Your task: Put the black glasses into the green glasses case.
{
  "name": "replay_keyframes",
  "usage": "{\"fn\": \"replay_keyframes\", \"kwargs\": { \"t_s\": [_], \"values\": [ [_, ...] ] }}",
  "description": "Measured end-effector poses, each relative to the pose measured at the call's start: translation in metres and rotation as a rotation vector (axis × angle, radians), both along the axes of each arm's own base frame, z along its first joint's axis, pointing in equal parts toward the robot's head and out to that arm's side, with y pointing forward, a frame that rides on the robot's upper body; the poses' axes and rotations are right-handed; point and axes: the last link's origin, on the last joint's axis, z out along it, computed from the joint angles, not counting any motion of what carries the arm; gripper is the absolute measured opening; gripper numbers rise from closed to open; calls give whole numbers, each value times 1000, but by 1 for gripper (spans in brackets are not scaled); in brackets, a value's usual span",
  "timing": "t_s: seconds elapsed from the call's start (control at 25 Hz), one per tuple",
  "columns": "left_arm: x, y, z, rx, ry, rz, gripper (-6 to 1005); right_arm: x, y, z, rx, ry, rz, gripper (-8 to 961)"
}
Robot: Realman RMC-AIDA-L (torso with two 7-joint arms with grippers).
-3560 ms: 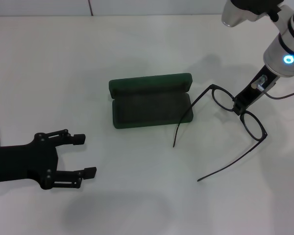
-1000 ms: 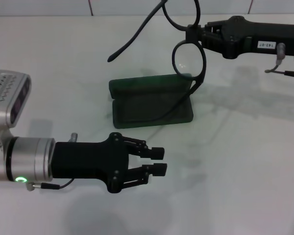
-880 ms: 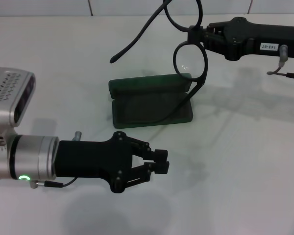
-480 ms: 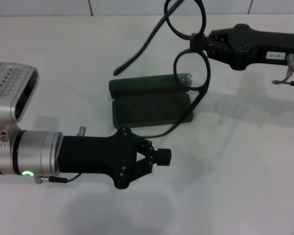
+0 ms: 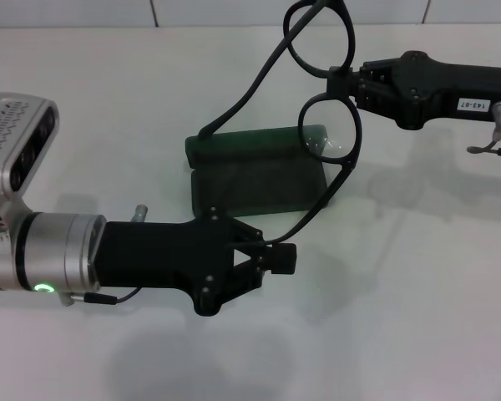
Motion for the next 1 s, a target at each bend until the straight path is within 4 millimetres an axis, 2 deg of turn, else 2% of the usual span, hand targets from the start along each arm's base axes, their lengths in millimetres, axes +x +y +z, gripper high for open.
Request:
{"fn": "replay_keyframes", "kwargs": {
  "t_s": [1.0],
  "values": [
    [11, 10, 2, 27, -38, -3, 7, 1, -11, -25, -84, -72, 40, 68]
  ]
}}
